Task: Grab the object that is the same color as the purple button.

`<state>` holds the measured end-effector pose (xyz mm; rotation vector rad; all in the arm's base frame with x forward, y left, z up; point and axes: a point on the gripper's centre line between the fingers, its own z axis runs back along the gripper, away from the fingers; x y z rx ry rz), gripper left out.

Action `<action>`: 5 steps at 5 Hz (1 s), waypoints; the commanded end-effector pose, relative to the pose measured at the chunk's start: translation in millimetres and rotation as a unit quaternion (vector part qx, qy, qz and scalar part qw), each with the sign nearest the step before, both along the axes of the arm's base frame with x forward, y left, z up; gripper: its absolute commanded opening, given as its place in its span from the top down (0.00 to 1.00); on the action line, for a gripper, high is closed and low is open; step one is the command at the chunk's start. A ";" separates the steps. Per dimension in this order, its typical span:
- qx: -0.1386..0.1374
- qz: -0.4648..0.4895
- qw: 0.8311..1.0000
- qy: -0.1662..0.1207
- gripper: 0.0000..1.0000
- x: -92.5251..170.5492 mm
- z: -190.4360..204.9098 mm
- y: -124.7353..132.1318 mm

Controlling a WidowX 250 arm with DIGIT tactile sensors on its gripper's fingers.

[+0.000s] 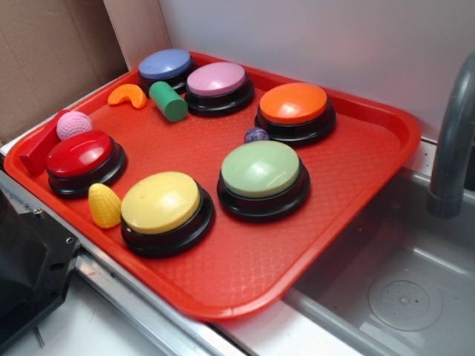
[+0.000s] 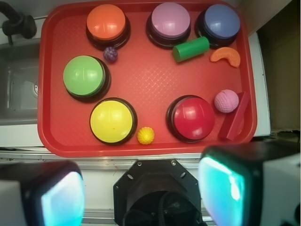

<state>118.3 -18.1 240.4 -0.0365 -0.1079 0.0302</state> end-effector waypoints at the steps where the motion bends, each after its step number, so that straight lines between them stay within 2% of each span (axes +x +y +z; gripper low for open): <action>1: 0.000 0.000 1.000 0.000 0.00 0.0 0.0 0.0; 2: -0.022 0.000 1.000 -0.011 0.00 19.1 -10.1 -4.3; 4: -0.034 0.067 0.997 -0.023 0.00 89.4 -57.0 -27.4; 5: -0.053 0.081 0.995 -0.035 0.00 127.5 -85.2 -32.3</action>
